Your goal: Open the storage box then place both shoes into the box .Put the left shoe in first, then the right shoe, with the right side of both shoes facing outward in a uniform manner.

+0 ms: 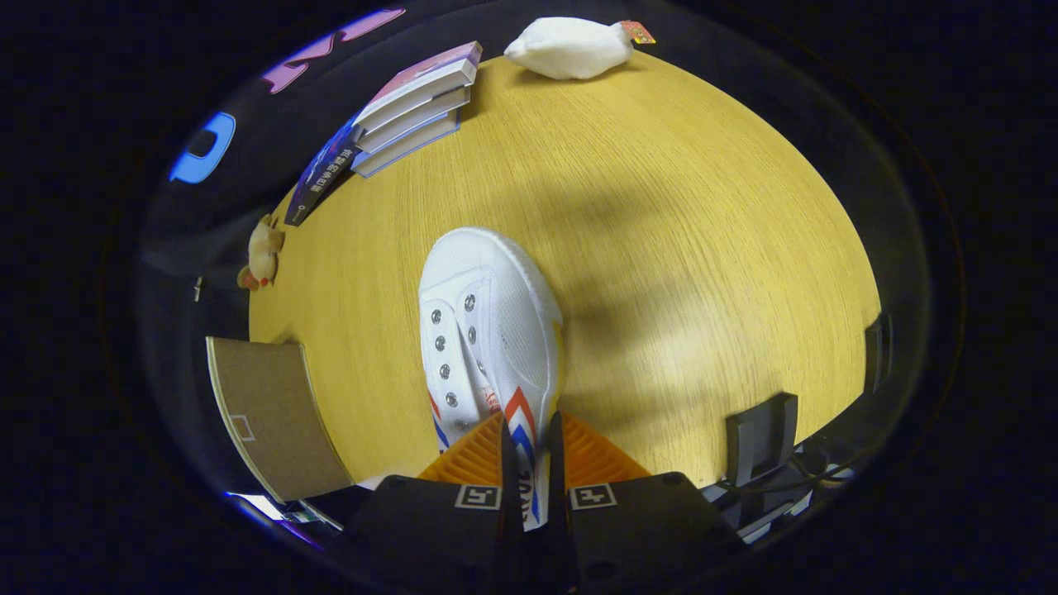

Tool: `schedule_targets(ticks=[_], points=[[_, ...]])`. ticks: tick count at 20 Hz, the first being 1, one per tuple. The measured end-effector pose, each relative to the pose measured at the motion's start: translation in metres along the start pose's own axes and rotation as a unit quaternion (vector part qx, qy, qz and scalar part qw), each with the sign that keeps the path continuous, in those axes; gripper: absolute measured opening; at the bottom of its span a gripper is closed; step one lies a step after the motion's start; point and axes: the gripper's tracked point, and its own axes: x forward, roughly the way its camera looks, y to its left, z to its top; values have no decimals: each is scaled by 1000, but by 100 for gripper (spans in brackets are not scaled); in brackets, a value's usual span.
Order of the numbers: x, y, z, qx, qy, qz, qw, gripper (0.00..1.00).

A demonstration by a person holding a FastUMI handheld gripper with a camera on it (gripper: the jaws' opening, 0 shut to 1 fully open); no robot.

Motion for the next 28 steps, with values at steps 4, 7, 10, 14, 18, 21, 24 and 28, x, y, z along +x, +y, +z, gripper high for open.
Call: schedule_targets(ticks=[4,7,10,14,18,21,24,28], points=[[-34,31,6,-9,-24,22,999,15],[-62,67,12,-16,-45,43,998,15],[-89,107,17,-24,-65,65,995,15],[-119,159,19,-41,-89,83,992,15],[-145,215,12,-55,-98,100,989,15],[-147,251,3,-62,-93,109,988,15],[-143,284,-8,-71,-81,114,988,15],[-128,326,-32,-82,-50,112,989,15]])
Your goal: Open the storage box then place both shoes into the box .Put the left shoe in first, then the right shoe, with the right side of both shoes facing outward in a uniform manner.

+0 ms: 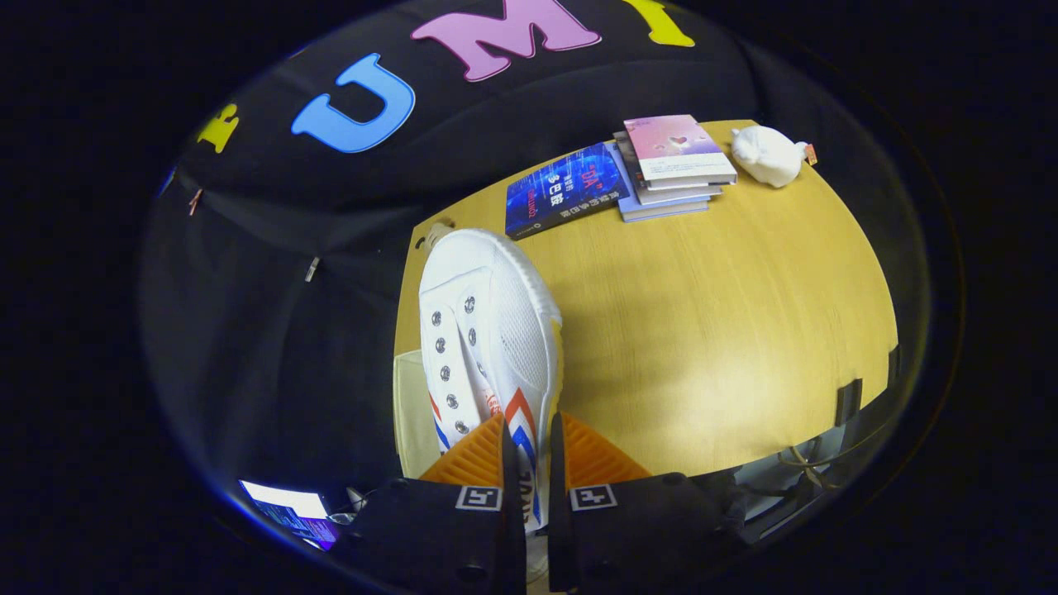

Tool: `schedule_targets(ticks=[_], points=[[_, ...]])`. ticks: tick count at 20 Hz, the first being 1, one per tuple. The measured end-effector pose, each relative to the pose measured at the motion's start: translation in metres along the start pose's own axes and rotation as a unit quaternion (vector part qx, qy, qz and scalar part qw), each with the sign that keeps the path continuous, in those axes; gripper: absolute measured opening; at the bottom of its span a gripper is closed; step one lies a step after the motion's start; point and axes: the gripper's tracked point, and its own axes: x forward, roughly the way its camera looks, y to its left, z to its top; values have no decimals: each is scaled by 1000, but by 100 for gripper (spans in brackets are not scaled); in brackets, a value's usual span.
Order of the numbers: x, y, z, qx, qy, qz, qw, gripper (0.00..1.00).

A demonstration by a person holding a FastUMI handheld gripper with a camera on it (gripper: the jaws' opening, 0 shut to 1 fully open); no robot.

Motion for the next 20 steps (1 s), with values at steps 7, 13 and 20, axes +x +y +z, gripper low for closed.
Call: schedule_targets(ticks=[7,13,20], points=[[60,50,-52,-5,77,-9,997,15],[97,55,-92,-22,127,-45,991,15],[107,55,-93,-35,112,-51,992,33]])
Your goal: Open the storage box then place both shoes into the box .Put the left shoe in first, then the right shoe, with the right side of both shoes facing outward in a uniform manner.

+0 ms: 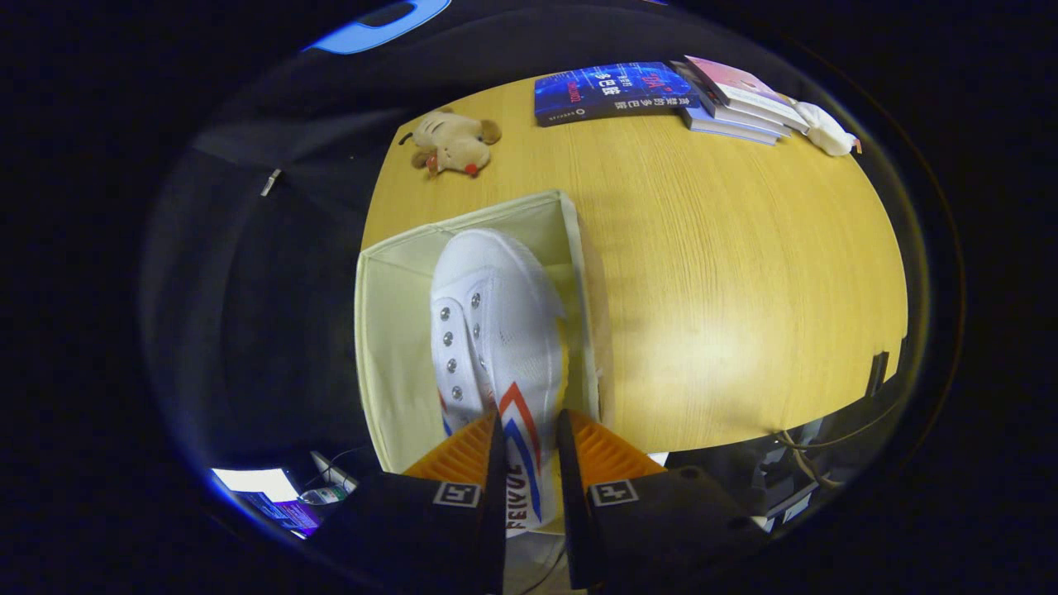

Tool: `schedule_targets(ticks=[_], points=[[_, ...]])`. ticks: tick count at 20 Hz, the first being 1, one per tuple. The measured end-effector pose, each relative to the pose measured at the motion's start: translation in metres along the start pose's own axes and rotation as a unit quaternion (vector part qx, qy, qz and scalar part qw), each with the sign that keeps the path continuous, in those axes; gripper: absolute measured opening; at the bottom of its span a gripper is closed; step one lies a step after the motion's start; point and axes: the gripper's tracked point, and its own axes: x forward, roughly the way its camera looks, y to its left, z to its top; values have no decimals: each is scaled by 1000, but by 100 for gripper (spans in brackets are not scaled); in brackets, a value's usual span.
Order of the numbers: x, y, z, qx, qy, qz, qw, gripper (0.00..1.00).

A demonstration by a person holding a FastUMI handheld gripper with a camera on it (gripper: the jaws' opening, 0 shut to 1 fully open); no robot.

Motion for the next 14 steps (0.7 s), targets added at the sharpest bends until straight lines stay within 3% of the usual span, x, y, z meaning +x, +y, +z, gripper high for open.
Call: schedule_targets(ticks=[3,5,14], points=[[-12,9,8,-6,-22,23,999,78],[-20,5,12,-16,-37,22,999,99],[-56,-19,26,-30,-102,39,994,99]])
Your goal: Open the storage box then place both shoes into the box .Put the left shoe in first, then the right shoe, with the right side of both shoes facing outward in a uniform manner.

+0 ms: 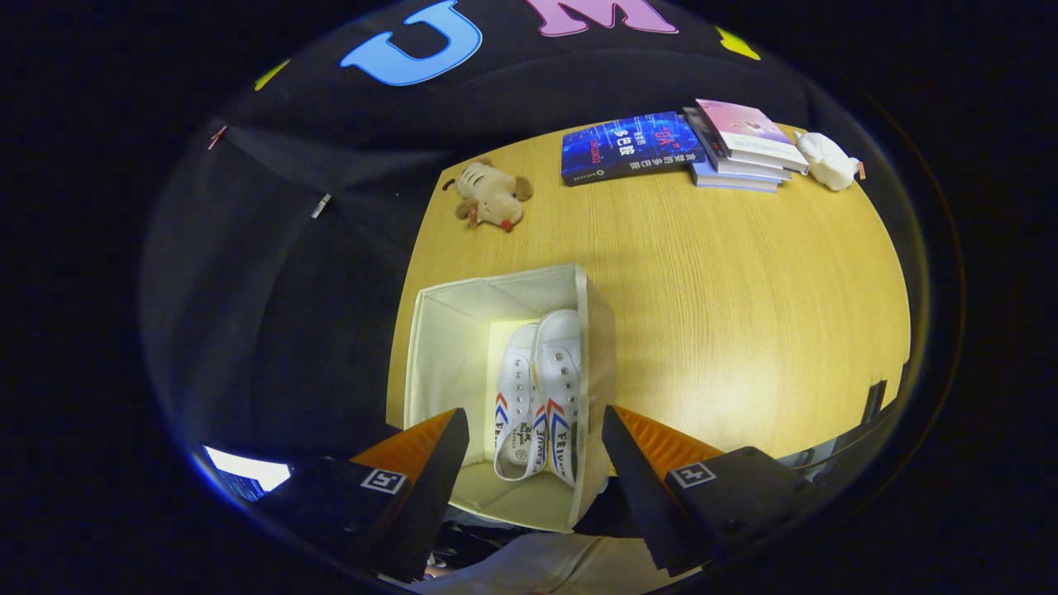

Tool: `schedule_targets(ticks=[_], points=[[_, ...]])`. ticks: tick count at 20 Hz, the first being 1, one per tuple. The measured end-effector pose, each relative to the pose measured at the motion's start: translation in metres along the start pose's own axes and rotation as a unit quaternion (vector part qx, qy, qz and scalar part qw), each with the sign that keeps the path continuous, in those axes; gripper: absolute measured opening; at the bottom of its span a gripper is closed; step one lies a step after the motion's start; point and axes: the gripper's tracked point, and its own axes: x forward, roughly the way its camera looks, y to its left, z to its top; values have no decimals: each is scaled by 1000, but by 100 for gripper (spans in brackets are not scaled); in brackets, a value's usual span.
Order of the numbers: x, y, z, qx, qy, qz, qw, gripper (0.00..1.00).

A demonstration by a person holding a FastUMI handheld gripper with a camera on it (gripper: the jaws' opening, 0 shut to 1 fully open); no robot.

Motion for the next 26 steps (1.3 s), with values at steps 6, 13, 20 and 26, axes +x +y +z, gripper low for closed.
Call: schedule_targets(ticks=[6,13,20,26], points=[[-38,-57,48,0,-97,-35,995,99],[-96,-149,91,-17,-174,-88,981,99],[-149,-235,130,-89,-233,-142,958,99],[-187,-268,141,-147,-289,-144,935,99]])
